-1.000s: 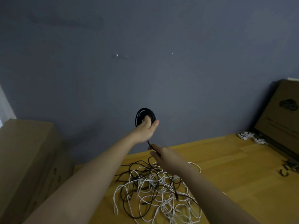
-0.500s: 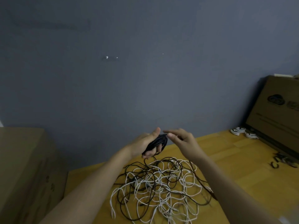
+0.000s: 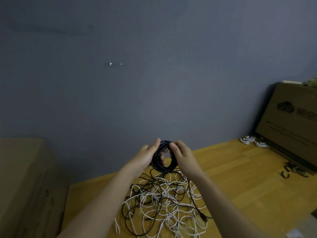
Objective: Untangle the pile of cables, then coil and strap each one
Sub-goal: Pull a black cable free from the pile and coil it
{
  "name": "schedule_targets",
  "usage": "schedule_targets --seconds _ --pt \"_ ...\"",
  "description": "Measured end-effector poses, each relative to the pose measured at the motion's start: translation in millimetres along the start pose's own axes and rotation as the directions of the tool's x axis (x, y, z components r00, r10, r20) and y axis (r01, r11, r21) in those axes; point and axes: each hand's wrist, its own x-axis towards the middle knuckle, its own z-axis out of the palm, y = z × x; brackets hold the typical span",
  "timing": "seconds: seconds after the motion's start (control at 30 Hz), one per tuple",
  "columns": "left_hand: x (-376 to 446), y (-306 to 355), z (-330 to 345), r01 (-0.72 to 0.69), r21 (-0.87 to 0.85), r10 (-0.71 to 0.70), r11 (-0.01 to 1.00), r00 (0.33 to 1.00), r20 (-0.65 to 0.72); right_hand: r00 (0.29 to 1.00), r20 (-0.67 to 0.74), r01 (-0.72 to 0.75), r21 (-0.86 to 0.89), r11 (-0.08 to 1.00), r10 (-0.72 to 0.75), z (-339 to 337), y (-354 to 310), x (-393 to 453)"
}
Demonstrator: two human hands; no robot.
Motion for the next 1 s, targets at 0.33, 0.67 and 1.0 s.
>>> schedule_targets --seconds 0.33,0.67,1.0 --pt "-7 -1 12 -0.162 0.205 0.185 0.965 0.978 -0.097 0.996 0.021 0.09 0.064 0.994 -0.092 -6 -3 3" --pt "-6 -16 33 -0.24 -0.472 0.145 0.849 0.963 -0.229 0.994 -0.112 0.013 0.015 1.0 -0.011 11 -4 7" --pt "-12 -8 8 -0.018 -0.188 0.03 0.982 0.998 0.062 0.996 -0.009 0.085 -0.234 0.968 -0.09 -15 -2 15"
